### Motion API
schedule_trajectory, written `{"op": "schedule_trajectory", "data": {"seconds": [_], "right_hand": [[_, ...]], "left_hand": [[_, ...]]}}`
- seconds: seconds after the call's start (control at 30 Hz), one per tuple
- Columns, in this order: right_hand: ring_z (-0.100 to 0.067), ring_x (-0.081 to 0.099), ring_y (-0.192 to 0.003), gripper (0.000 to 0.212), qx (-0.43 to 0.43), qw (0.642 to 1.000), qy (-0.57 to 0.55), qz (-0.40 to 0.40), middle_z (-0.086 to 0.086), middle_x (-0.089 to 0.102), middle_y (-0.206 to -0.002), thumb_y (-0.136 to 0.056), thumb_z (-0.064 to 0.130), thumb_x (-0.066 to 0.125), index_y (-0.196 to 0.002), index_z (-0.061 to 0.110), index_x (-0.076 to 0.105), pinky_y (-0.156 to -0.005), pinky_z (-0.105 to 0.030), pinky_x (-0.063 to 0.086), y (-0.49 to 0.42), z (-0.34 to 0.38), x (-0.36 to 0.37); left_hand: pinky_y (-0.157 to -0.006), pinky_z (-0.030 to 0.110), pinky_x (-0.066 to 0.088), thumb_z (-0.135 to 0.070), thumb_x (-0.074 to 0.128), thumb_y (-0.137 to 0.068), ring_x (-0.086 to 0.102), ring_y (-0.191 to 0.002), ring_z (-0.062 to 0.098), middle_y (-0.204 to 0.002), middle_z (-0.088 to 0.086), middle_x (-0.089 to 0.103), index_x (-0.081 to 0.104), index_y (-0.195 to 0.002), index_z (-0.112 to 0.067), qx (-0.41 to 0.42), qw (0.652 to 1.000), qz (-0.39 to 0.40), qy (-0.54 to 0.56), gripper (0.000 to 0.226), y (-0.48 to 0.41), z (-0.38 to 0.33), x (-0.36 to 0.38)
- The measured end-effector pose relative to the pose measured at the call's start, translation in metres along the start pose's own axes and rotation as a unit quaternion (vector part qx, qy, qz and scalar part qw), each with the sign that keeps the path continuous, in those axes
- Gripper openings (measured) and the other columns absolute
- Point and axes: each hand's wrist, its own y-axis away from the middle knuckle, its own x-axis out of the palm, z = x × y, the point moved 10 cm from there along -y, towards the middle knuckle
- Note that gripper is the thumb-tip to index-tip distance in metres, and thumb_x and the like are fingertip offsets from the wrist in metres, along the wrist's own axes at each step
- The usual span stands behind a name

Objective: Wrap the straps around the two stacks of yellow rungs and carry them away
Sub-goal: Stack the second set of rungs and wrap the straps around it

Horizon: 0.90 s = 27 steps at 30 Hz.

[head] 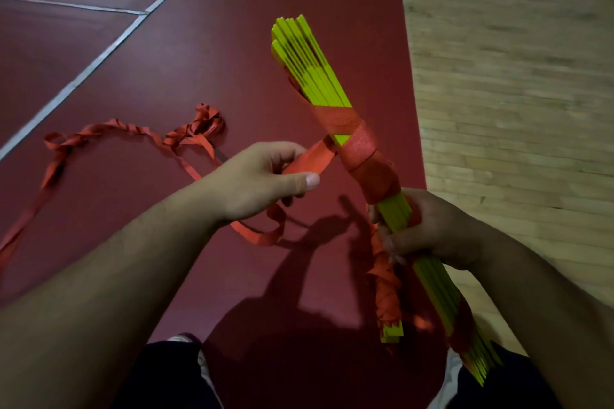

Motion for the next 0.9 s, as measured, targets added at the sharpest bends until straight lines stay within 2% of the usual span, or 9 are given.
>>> {"op": "schedule_trajectory", "data": {"seconds": [0.07,0.2,0.3,0.4,0.5,0.6,0.73,0.83,0.9], "right_hand": [[-0.021,0.055,-0.047,0.052,0.007,1.000,0.011,0.005,-0.011,0.057,-0.062,-0.049,0.006,0.075,-0.098,0.001,0.057,-0.051,-0.029,0.050,0.001,-0.002,0.003],[-0.022,0.054,-0.047,0.051,0.011,1.000,0.011,0.011,-0.009,0.057,-0.062,-0.050,0.004,0.076,-0.098,0.001,0.057,-0.047,-0.026,0.048,0.002,-0.002,0.006],[-0.021,0.054,-0.046,0.056,0.006,1.000,0.008,0.002,-0.009,0.057,-0.060,-0.048,0.007,0.077,-0.099,-0.004,0.055,-0.045,-0.027,0.047,0.001,0.000,0.004],[-0.022,0.055,-0.046,0.064,-0.014,1.000,0.013,-0.013,-0.010,0.058,-0.060,-0.047,0.010,0.078,-0.101,-0.012,0.050,-0.046,-0.027,0.047,0.000,0.006,-0.001],[-0.023,0.056,-0.047,0.063,-0.024,0.999,0.013,-0.024,-0.011,0.059,-0.061,-0.047,0.016,0.078,-0.100,-0.005,0.054,-0.047,-0.028,0.047,-0.001,0.009,-0.004],[-0.024,0.056,-0.047,0.054,-0.018,0.999,0.023,-0.029,-0.012,0.060,-0.063,-0.051,0.008,0.079,-0.099,0.000,0.056,-0.048,-0.030,0.048,-0.001,0.007,-0.006],[-0.025,0.058,-0.048,0.051,-0.015,0.998,0.028,-0.056,-0.012,0.061,-0.065,-0.051,0.010,0.080,-0.097,0.003,0.059,-0.048,-0.030,0.049,-0.001,0.006,-0.015],[-0.026,0.059,-0.049,0.048,-0.019,0.996,0.038,-0.073,-0.013,0.062,-0.066,-0.053,0.007,0.080,-0.096,0.004,0.058,-0.050,-0.031,0.049,0.000,0.009,-0.020],[-0.027,0.059,-0.051,0.043,-0.025,0.995,0.050,-0.080,-0.014,0.061,-0.066,-0.057,0.004,0.075,-0.097,0.003,0.058,-0.051,-0.032,0.050,0.001,0.012,-0.022]], "left_hand": [[-0.071,0.035,0.052,-0.015,0.068,-0.094,0.064,-0.066,0.010,-0.071,-0.005,0.068,0.064,-0.083,-0.016,-0.017,1.000,0.014,-0.020,0.012,0.000,0.005,0.004],[-0.074,0.021,0.051,-0.006,0.054,-0.101,0.068,-0.077,0.006,-0.086,0.000,0.075,0.063,-0.088,-0.012,-0.038,0.999,0.021,-0.029,0.016,0.000,0.012,0.008],[-0.072,0.030,0.050,0.002,0.044,-0.103,0.067,-0.073,0.011,-0.080,-0.001,0.074,0.063,-0.094,-0.013,-0.074,0.997,0.022,-0.006,0.026,0.002,0.023,0.011],[-0.075,0.032,0.049,0.013,0.044,-0.091,0.065,-0.071,0.011,-0.078,-0.002,0.073,0.068,-0.092,-0.019,-0.091,0.994,0.026,-0.051,0.039,0.001,0.027,0.010],[-0.074,0.038,0.047,0.010,0.048,-0.087,0.062,-0.074,0.017,-0.080,-0.002,0.071,0.065,-0.096,-0.022,-0.097,0.991,0.059,-0.066,0.037,0.004,0.032,0.018],[-0.073,0.048,0.053,0.014,0.048,-0.084,0.065,-0.074,0.017,-0.082,0.001,0.070,0.059,-0.098,-0.015,-0.100,0.991,0.081,-0.037,0.034,0.008,0.031,0.028],[-0.065,0.024,0.053,0.024,0.046,-0.082,0.071,-0.084,0.013,-0.097,0.008,0.075,0.053,-0.092,-0.014,-0.076,0.992,0.101,-0.031,0.040,0.007,0.026,0.034],[-0.061,0.033,0.053,0.016,0.051,-0.077,0.071,-0.077,0.017,-0.084,0.000,0.076,0.052,-0.095,-0.018,-0.062,0.989,0.098,-0.088,0.038,0.006,0.028,0.033],[-0.058,0.027,0.048,0.000,0.050,-0.068,0.068,-0.068,0.018,-0.072,-0.003,0.072,0.057,-0.097,-0.024,-0.066,0.991,0.063,-0.097,0.038,0.003,0.030,0.025]]}}
